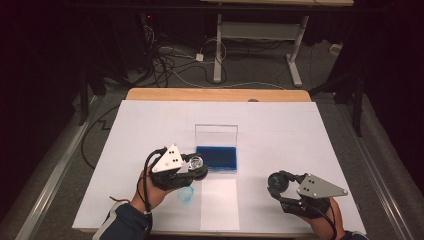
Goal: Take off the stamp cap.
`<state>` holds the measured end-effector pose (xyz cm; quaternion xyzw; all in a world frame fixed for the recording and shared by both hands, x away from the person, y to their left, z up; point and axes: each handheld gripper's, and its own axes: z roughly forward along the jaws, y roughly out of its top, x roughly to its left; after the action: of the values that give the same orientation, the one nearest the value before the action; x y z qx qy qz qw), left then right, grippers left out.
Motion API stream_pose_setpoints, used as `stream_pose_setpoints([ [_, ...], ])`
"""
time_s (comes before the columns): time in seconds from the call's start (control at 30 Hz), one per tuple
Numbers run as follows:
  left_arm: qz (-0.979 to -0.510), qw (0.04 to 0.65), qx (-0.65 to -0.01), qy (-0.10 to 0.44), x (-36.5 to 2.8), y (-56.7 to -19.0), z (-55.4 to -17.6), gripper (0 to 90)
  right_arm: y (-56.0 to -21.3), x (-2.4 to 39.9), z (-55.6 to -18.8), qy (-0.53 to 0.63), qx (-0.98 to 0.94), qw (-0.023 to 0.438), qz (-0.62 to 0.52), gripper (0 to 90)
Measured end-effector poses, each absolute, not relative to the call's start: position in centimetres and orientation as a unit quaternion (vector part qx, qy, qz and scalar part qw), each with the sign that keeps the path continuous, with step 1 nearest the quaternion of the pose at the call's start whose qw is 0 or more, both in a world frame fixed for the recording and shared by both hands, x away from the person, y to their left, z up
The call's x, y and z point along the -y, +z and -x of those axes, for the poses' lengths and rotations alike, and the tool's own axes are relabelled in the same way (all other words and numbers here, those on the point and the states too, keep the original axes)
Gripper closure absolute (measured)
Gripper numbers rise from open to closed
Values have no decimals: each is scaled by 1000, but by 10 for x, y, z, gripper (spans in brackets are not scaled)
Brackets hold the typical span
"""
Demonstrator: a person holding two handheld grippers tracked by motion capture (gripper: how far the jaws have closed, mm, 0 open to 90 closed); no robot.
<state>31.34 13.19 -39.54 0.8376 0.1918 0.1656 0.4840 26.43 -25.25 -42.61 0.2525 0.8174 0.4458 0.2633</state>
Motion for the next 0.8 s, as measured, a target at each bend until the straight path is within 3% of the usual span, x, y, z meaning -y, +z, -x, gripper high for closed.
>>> stream_pose_setpoints([
  [0.8,-848,463,-198,164,-130,-390,-346,541,-429,247,-268,444,-823,253,-249,382],
])
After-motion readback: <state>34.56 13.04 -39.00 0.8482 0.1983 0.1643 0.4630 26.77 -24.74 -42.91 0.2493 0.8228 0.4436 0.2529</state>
